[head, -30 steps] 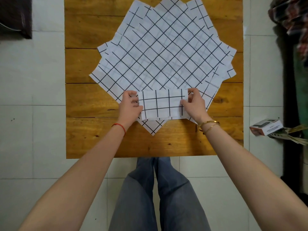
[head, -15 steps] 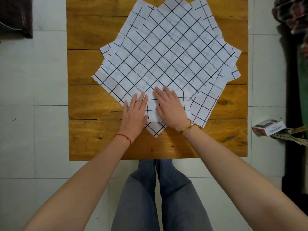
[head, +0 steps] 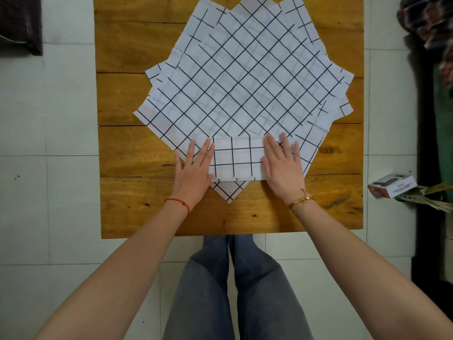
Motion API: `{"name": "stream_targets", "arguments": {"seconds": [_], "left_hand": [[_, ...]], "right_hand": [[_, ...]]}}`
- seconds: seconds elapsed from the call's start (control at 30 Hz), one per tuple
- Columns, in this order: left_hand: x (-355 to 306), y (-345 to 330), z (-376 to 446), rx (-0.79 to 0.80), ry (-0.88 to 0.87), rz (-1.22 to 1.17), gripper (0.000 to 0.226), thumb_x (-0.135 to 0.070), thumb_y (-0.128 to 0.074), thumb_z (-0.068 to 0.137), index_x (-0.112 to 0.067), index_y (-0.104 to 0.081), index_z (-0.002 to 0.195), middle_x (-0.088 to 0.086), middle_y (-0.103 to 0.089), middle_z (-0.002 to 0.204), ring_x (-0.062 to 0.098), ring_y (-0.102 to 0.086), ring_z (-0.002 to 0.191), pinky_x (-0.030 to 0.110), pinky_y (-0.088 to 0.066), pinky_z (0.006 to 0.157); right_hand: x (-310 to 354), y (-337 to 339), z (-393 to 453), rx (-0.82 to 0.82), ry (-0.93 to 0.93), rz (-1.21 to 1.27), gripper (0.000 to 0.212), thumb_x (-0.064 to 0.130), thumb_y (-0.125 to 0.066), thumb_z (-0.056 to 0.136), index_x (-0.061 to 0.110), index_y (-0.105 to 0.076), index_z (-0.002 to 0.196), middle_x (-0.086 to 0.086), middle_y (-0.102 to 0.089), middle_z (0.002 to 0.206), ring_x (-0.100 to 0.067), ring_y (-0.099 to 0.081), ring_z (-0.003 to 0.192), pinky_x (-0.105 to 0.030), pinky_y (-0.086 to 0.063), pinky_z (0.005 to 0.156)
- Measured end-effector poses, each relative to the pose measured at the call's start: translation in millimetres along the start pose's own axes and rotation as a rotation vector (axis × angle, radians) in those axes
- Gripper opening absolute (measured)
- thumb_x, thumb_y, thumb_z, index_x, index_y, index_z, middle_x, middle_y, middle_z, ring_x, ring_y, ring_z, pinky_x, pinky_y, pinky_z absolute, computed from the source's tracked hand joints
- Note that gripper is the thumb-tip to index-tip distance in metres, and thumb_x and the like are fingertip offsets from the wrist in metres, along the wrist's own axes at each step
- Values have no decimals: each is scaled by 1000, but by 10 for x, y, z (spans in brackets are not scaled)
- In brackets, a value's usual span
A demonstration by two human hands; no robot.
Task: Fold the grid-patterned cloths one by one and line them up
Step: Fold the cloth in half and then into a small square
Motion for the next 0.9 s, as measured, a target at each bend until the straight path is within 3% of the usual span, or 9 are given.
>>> {"name": "stream_targets", "arguments": {"seconds": [0.2, 0.3, 0.37, 0.43, 0.6, 0.77, 0.9], "left_hand": [[-13, 26, -17, -11, -14, 29, 74, -37, -40, 99, -19, 6, 155, 0, 14, 162, 28, 13, 148, 59, -6, 118], [-81, 92, -119, -164, -65, -10, 63, -25, -45, 97, -12, -20, 153, 9, -21, 159, 29, -16, 148, 50, -19, 119], [-140, 91, -252, -296, -116, -84, 52, -14, -55, 92, -11, -42, 143, 10, -50, 139, 25, -43, 132, 42, -33, 114], [-174, 35, -398, -337, -135, -112, 47, -11, -62, 88, -11, -52, 133, 8, -58, 123, 24, -53, 118, 38, -41, 105], [-197, -172, -613, -222, -66, -53, 52, -12, -61, 87, -12, -50, 137, 7, -54, 131, 25, -47, 125, 43, -39, 106], [-208, -206, -664, -131, -14, 23, 63, -12, -59, 86, -14, -40, 145, 6, -46, 143, 28, -39, 131, 46, -35, 108], [-224, -179, -652, -103, 23, 21, 64, -10, -58, 86, -17, -38, 147, 4, -45, 144, 27, -37, 134, 47, -32, 111]], "right_hand": [[-122, 44, -65, -8, -77, 48, 56, 39, -14, 101, 17, -12, 153, 2, -11, 160, -22, 6, 148, -47, 2, 120], [32, 90, -98, -40, 12, 49, 56, 37, -17, 101, 14, -14, 152, -1, -12, 160, -22, 3, 148, -47, -1, 120], [194, 92, -160, -38, 117, 34, 54, 34, -20, 102, 13, -17, 152, -3, -14, 160, -22, 0, 148, -47, -5, 120], [384, 62, -243, -14, 232, 36, 52, 32, -22, 103, 12, -20, 151, -5, -18, 159, -23, -4, 148, -47, -10, 120], [771, -155, -418, 77, 412, 11, 51, 31, -27, 103, 12, -23, 150, -5, -21, 158, -24, -13, 147, -45, -16, 119], [694, -290, -508, 145, 375, -40, 54, 35, -12, 102, 16, -16, 152, 0, -13, 160, -20, -7, 148, -43, -12, 120], [302, -262, -633, 133, 303, 12, 52, 36, -14, 102, 19, -17, 151, 3, -14, 159, -18, -6, 147, -43, -13, 120]]}}
Point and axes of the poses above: each hand's wrist, its own z-axis towards the middle knuckle, its own y-axis out of the back of the hand, x = y × z, the point moved 3 cm from there along z, towards the middle knuckle
